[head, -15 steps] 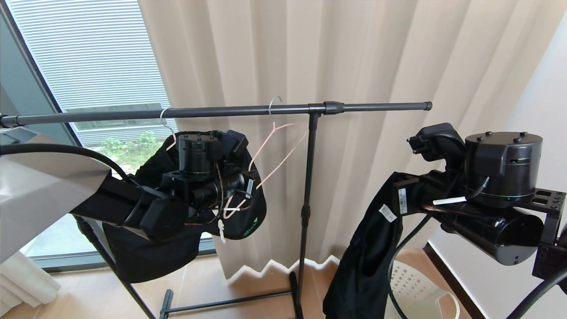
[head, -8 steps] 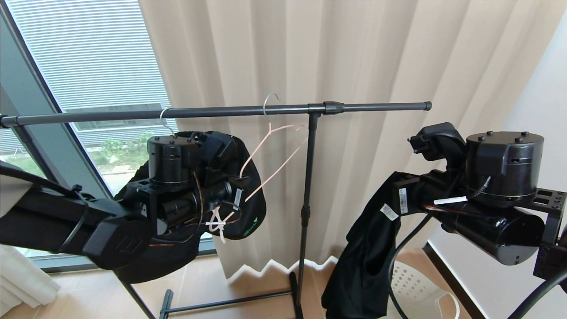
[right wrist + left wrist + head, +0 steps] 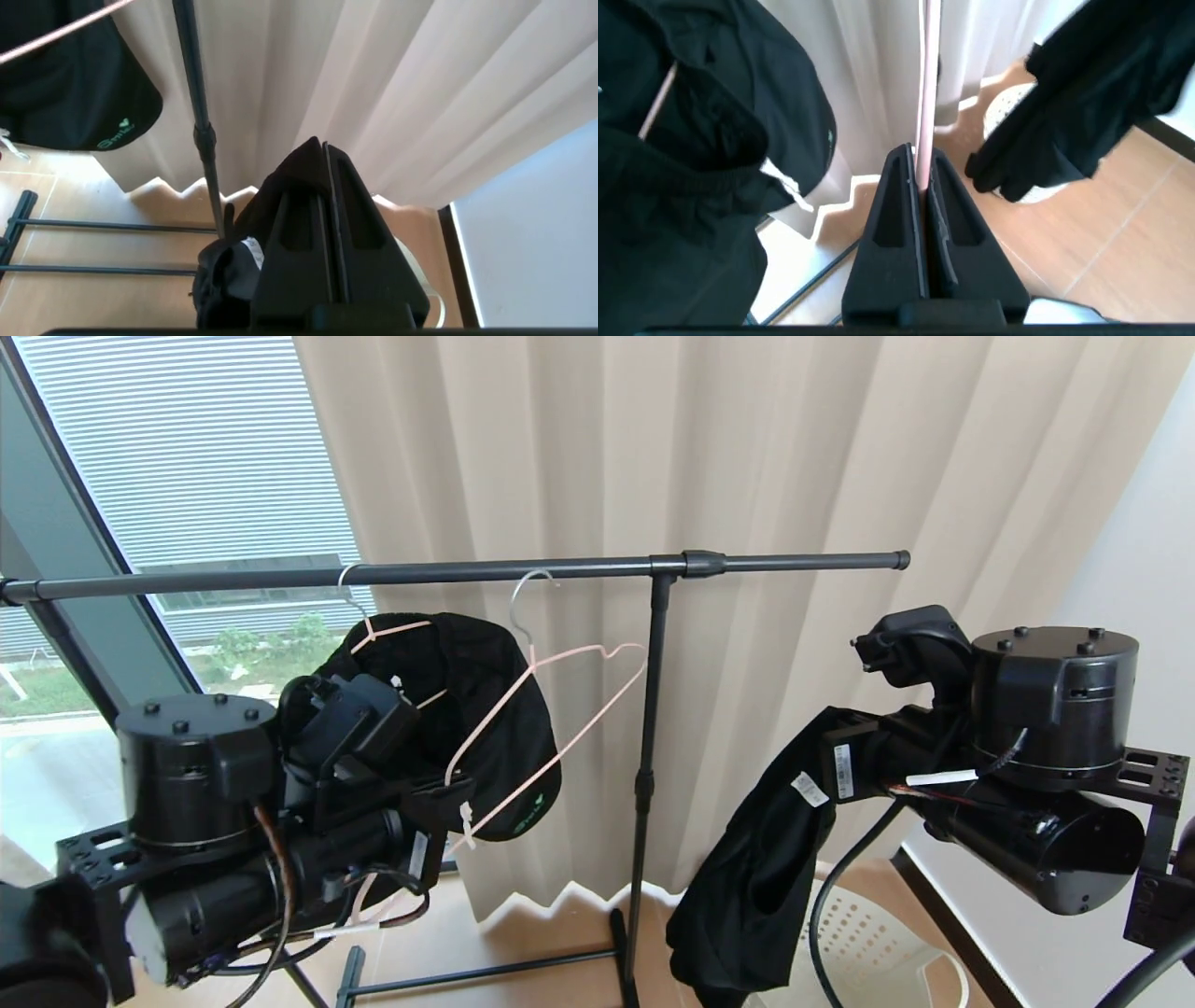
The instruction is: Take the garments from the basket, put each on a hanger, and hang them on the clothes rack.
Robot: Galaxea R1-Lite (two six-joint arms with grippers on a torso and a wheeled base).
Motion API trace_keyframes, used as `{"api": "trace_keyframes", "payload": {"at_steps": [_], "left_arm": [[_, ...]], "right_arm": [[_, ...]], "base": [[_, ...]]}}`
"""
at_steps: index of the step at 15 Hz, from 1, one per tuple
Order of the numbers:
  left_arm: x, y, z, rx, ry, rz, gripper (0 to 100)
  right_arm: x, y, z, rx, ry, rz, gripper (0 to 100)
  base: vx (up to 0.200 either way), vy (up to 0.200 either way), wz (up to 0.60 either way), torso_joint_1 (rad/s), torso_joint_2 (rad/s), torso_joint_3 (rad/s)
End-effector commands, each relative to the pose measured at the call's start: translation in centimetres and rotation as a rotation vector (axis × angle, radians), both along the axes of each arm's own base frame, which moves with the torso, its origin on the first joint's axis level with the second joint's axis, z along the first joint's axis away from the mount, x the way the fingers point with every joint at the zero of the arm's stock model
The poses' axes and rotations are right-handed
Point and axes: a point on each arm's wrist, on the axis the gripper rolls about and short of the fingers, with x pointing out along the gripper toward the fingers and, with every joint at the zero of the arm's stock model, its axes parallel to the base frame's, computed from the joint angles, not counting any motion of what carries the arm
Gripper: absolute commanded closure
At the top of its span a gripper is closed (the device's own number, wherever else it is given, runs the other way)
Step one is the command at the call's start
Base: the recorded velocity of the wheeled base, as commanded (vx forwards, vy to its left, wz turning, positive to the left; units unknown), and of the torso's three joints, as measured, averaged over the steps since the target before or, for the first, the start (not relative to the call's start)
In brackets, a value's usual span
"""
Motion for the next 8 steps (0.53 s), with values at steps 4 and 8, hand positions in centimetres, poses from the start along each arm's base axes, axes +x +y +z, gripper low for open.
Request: {"api": "trace_keyframes", "payload": {"at_steps": [4, 8], "left_arm": [[-4.8, 1.7, -1.7, -0.029, -0.050, -0.044, 100], [-6.6, 1.5, -3.0, -0.031, -0.054, -0.113, 100]], "right_arm": [[0.0, 0.3, -0.1, -0.063, -0.011, -0.043, 100], [0.7, 0.2, 0.7, -0.120, -0.041, -0.086, 100]], "base": [[0.000, 0.000, 0.00, 0.000, 0.00, 0.000], [0.000, 0.000, 0.00, 0.000, 0.00, 0.000]]}}
